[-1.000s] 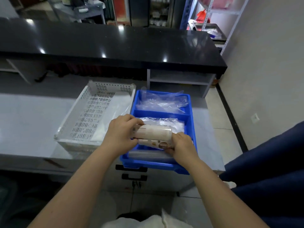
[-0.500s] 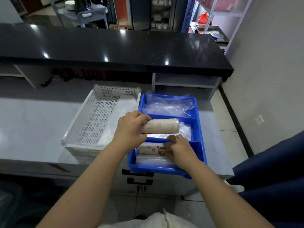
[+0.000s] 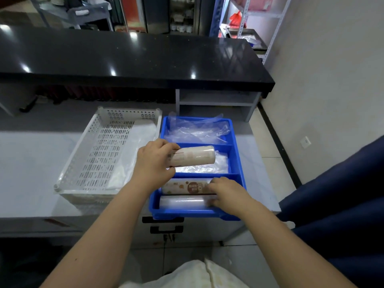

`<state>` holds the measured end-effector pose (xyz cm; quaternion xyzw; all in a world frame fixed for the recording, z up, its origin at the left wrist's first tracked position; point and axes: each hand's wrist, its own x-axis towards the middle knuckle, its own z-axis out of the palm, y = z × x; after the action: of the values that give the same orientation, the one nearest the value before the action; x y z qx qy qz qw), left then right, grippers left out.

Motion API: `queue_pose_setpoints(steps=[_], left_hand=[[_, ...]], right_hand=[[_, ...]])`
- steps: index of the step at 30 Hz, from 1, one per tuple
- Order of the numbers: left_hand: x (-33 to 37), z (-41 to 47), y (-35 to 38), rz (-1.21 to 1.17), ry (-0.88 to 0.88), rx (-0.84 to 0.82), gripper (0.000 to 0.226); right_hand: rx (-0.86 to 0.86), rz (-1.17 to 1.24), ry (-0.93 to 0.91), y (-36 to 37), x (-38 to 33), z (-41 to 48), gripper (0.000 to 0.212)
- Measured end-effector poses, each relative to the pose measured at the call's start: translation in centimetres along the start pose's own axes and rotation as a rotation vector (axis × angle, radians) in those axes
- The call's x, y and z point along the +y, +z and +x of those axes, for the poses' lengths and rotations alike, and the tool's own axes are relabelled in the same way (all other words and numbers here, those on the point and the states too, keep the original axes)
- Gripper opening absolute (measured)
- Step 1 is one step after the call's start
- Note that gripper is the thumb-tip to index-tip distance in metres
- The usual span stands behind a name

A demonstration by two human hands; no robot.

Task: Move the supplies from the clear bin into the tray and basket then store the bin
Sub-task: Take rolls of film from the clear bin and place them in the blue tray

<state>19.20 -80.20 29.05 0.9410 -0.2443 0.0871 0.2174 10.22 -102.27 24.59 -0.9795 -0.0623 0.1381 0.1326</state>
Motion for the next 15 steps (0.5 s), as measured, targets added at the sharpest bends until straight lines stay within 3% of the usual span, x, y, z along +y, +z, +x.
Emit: queue_pose_setpoints(steps=[4,10,15], left_hand=[[-0.3,0.1,0.3,0.009,-0.011,-0.005,0.059],[-0.7,-0.2,0.2,-0.010,-0.038,0.002,0.057],[-0.8,-0.5,0.2,-0.014,-0.052,0.004,0.057]], right_hand=[[-0.047,-0.061,-0.074,1.1,-3.4,1.7,0.051],[-0.179,-0.274,-0.030,1.4,-4.6,3.4,0.042],[-0.111,-0.177,-0.133,1.4,-4.0,2.9,0.051]])
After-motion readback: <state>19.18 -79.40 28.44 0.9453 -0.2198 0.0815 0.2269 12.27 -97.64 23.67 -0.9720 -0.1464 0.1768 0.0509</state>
